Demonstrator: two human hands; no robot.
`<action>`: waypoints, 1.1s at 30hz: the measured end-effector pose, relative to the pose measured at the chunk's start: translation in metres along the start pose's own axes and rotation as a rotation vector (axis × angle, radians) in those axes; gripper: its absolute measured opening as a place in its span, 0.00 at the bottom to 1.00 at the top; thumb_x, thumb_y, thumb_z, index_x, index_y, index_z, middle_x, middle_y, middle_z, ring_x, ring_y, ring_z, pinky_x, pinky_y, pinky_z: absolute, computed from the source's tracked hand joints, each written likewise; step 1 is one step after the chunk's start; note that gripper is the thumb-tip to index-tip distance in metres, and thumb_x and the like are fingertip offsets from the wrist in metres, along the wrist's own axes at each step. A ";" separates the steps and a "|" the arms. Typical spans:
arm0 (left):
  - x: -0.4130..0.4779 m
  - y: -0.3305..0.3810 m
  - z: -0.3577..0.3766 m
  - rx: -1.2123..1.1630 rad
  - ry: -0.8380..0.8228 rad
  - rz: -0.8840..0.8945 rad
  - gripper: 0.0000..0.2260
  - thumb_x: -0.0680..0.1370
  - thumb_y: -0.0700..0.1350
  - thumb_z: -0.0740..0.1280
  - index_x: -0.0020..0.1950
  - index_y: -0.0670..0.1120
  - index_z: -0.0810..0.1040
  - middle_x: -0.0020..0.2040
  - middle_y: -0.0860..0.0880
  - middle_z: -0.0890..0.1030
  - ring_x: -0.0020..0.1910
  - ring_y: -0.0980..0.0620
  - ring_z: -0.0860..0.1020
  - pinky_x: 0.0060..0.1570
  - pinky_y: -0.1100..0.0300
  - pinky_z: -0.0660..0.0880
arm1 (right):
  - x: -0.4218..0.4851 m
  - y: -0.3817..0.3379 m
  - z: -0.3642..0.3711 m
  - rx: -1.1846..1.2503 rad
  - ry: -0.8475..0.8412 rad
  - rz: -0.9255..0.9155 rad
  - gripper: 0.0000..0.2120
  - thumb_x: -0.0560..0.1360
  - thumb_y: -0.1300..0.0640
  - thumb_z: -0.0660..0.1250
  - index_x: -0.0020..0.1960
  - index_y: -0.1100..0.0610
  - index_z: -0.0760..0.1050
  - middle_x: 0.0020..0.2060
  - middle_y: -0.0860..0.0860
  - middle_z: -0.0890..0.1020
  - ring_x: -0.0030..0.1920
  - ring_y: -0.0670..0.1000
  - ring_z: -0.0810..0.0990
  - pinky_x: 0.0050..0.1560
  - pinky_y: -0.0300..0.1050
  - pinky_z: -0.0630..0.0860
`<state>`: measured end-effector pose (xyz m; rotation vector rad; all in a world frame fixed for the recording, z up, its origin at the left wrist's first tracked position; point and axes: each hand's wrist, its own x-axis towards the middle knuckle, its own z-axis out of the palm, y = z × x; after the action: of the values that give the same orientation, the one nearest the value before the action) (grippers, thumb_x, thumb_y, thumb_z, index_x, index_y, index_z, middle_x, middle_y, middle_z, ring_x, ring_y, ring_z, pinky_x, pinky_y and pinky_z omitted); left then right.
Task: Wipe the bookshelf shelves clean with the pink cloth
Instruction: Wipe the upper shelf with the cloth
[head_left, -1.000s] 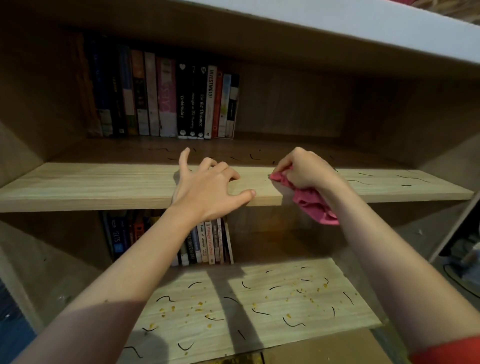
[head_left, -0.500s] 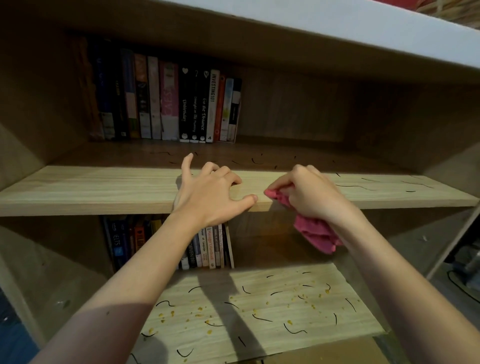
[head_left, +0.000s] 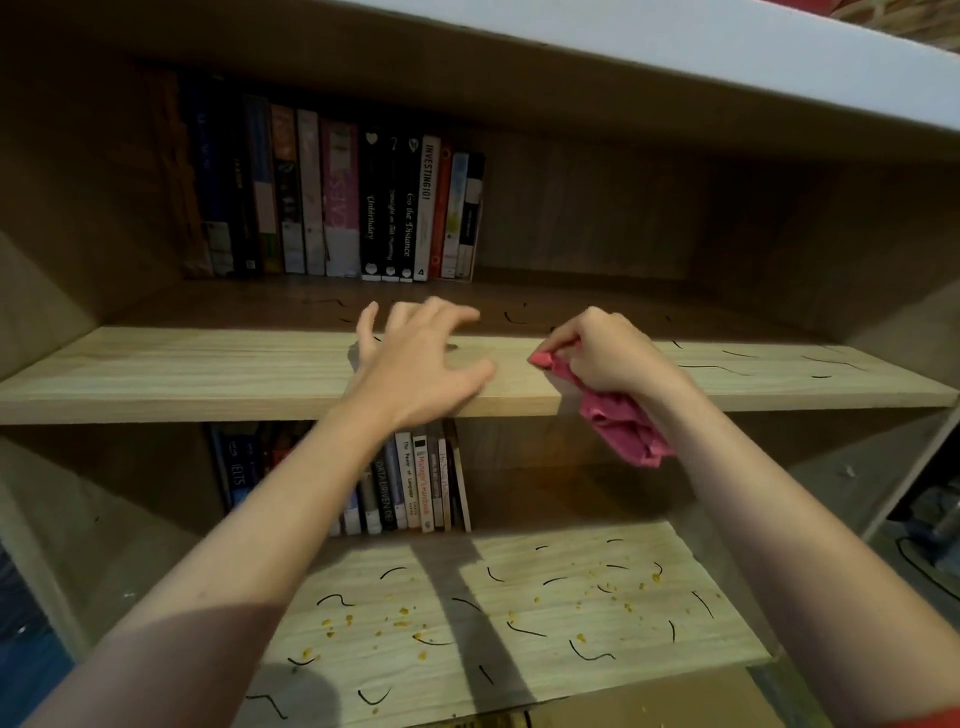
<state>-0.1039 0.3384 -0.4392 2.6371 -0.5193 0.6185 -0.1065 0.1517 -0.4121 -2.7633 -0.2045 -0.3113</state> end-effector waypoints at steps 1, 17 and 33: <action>0.001 -0.008 -0.008 -0.046 0.015 -0.050 0.23 0.77 0.56 0.61 0.72 0.56 0.63 0.71 0.54 0.65 0.72 0.51 0.57 0.72 0.46 0.41 | 0.007 -0.002 0.002 -0.035 0.021 0.022 0.11 0.76 0.60 0.63 0.48 0.47 0.81 0.48 0.45 0.80 0.50 0.50 0.77 0.54 0.56 0.77; -0.004 -0.065 -0.021 0.070 0.065 -0.198 0.12 0.76 0.51 0.59 0.56 0.55 0.78 0.62 0.55 0.72 0.68 0.52 0.63 0.70 0.44 0.41 | 0.050 -0.054 0.033 0.006 -0.035 -0.083 0.10 0.78 0.56 0.62 0.53 0.50 0.81 0.49 0.49 0.82 0.47 0.50 0.78 0.49 0.51 0.78; -0.005 -0.064 -0.023 0.131 -0.103 0.027 0.19 0.73 0.66 0.58 0.58 0.61 0.77 0.61 0.64 0.74 0.67 0.60 0.62 0.68 0.44 0.36 | 0.060 -0.064 0.031 0.005 -0.118 -0.185 0.10 0.77 0.57 0.64 0.55 0.50 0.80 0.49 0.48 0.81 0.44 0.46 0.78 0.44 0.42 0.76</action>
<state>-0.0886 0.4045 -0.4403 2.8022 -0.5637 0.5438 -0.0539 0.2282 -0.4056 -2.7651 -0.4915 -0.1928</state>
